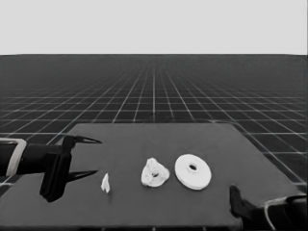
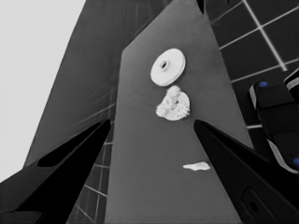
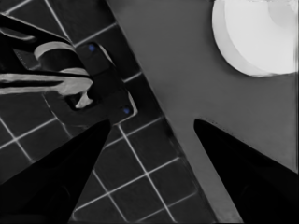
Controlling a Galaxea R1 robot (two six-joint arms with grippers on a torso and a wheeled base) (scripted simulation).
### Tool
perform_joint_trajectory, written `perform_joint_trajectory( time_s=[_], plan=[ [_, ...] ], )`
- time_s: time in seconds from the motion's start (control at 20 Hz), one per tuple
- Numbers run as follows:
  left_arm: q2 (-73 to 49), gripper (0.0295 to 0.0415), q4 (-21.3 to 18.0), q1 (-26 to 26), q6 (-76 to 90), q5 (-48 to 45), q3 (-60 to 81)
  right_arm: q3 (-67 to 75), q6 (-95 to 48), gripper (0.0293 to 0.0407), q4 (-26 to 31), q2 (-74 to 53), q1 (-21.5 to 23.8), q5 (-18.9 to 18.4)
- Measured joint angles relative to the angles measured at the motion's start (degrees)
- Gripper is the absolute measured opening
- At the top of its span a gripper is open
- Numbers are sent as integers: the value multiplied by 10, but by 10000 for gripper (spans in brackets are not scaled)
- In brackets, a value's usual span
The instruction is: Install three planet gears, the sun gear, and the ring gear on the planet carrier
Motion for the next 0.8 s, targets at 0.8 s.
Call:
perform_joint_trajectory(
  time_s=[0.8],
  plan=[
    [0, 385, 0, 0, 0, 0, 0, -627, 424, 385, 244, 444, 139, -139]
  ],
)
